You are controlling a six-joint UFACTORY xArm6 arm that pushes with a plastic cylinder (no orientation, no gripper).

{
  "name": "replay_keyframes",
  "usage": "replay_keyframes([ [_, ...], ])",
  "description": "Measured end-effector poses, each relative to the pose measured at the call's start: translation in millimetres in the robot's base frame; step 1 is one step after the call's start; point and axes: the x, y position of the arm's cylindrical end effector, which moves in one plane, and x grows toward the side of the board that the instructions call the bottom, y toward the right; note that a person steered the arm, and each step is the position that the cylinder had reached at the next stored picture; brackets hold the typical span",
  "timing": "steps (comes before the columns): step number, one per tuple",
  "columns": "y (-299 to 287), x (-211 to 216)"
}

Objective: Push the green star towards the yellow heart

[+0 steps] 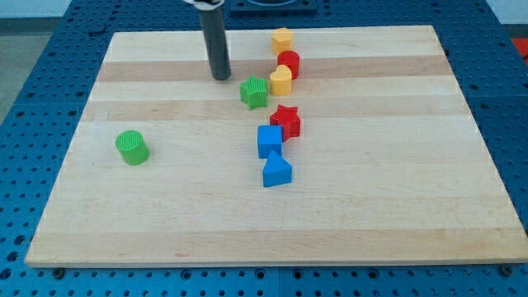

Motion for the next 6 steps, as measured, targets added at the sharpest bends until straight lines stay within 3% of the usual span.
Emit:
replay_keyframes([
  [1,29.5,4.4],
  [3,20.3,8.1],
  [6,21.7,53.4],
])
